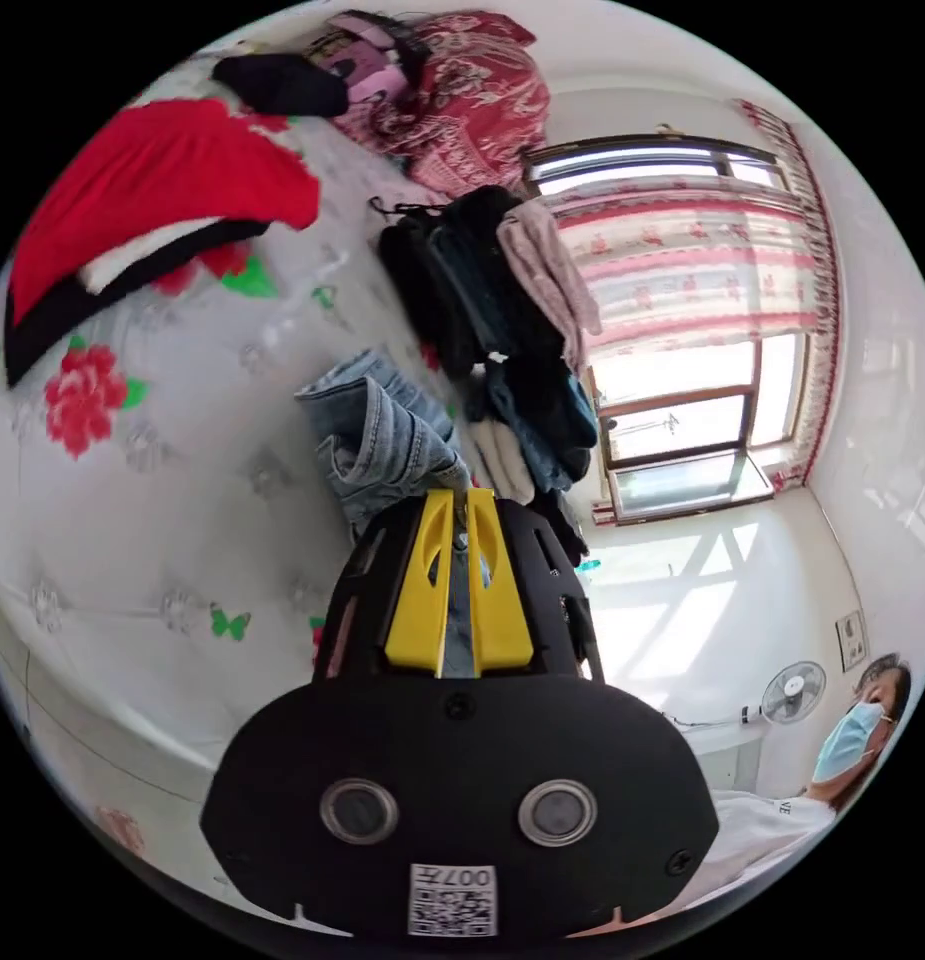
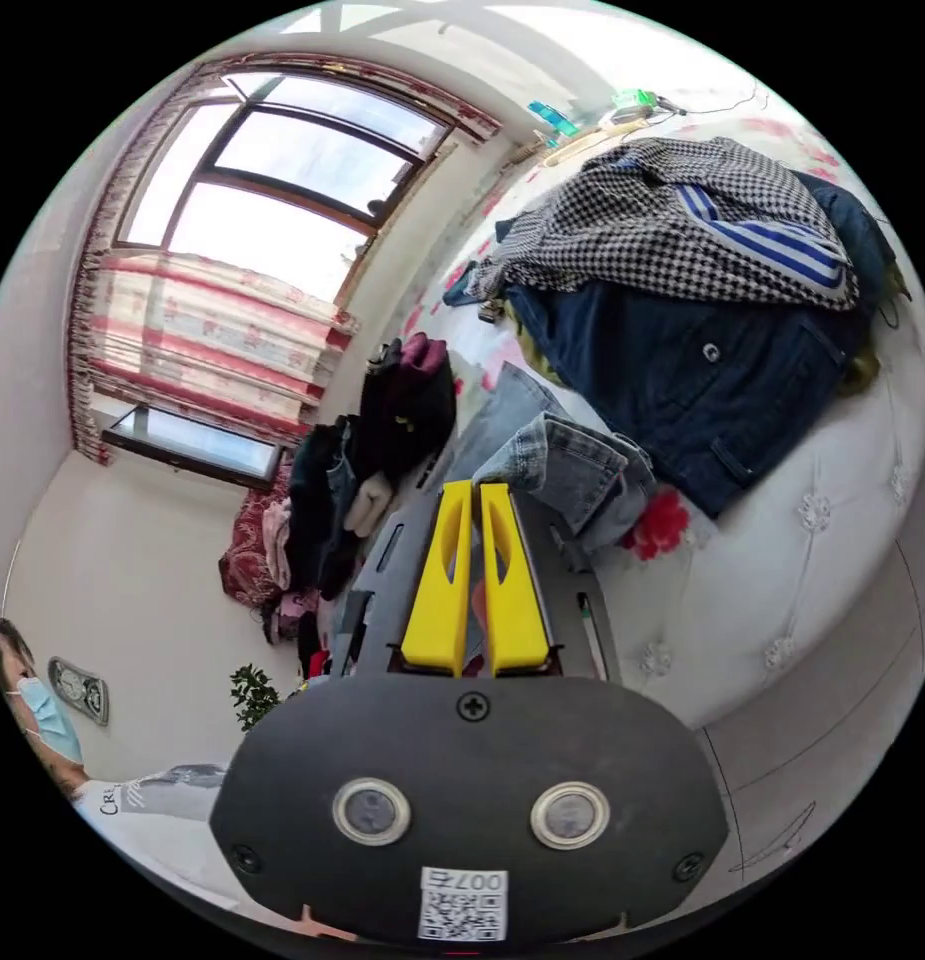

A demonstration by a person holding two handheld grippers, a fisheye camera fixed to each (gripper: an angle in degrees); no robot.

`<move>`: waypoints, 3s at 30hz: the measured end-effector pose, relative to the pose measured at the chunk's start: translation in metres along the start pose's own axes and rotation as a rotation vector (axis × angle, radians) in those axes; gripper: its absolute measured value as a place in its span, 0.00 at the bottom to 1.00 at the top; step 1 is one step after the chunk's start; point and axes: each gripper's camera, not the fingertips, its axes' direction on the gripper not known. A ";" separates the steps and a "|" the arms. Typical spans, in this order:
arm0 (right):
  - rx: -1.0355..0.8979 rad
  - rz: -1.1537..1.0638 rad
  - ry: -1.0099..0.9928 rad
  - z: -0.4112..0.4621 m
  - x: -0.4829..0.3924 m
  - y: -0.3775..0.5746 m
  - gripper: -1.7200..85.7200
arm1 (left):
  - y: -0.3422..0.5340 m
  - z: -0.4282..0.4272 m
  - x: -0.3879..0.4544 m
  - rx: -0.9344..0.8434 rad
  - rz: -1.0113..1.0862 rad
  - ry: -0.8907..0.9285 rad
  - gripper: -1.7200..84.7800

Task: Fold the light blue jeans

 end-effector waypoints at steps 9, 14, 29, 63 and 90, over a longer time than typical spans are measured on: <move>0.305 -0.283 -0.391 -0.102 -0.127 -0.057 0.02 | -0.065 -0.070 0.219 0.040 0.638 0.036 0.01; 0.195 -0.276 -0.191 -0.111 -0.092 -0.026 0.02 | -0.008 -0.086 0.205 -0.102 0.777 -0.148 0.02; -0.131 0.209 0.300 -0.067 0.056 0.065 0.02 | 0.138 -0.006 -0.025 -0.457 0.038 -0.375 0.02; -0.576 -0.526 0.686 0.291 -0.160 -0.048 0.07 | -0.089 0.180 0.069 -0.324 0.192 -0.601 0.11; -0.355 -0.518 0.543 0.277 -0.207 -0.102 0.02 | -0.096 0.228 0.096 -0.450 0.432 -0.592 0.01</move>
